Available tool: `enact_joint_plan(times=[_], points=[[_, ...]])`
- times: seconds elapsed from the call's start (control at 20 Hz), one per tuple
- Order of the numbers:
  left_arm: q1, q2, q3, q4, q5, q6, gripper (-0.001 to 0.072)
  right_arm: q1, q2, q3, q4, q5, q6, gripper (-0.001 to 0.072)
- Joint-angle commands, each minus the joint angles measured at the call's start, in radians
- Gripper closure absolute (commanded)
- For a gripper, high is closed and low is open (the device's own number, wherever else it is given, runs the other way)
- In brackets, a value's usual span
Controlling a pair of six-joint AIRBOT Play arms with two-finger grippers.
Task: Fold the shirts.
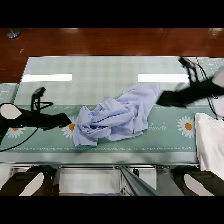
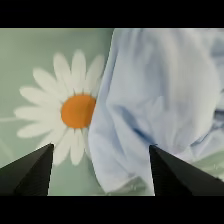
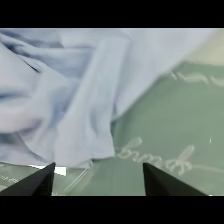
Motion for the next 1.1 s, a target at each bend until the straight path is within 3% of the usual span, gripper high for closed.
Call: enact_joint_plan(times=[0.0, 0.1, 0.2, 0.25, 0.35, 0.8, 0.85, 1.0, 1.05], points=[[0.021, -0.139, -0.079, -0.238, -0.028, 0.209, 0.0004, -0.158, 0.211, -0.386, 0.127, -0.056, -0.03, 0.0091], [-0.023, -0.205, -0.105, -0.373, 0.042, 0.297, 0.0004, -0.098, 0.227, -0.506, 0.213, -0.089, -0.037, 0.0091], [-0.1, -0.261, -0.101, -0.417, 0.093, 0.312, 0.0006, -0.003, 0.211, -0.545, 0.229, -0.146, -0.016, 0.0091], [-0.137, -0.281, -0.089, -0.415, 0.103, 0.316, 0.0053, 0.045, 0.195, -0.545, 0.238, -0.176, -0.002, 0.0091], [-0.161, -0.288, -0.062, -0.417, 0.102, 0.338, 0.0668, 0.127, 0.144, -0.544, 0.241, -0.238, 0.031, 0.0091], [-0.158, -0.28, 0.035, -0.417, 0.053, 0.338, 0.0688, 0.299, -0.175, -0.401, 0.357, -0.415, 0.021, 0.0102], [-0.158, -0.28, 0.035, -0.417, 0.054, 0.338, 0.0688, 0.317, -0.213, -0.373, 0.358, -0.415, 0.015, 0.0152], [-0.148, -0.28, 0.045, -0.418, 0.059, 0.338, 0.0688, 0.344, -0.274, -0.274, 0.357, -0.404, -0.024, 0.0698], [-0.132, -0.277, 0.067, -0.425, 0.049, 0.338, 0.0688, 0.336, -0.271, -0.219, 0.342, -0.378, -0.042, 0.0692]])
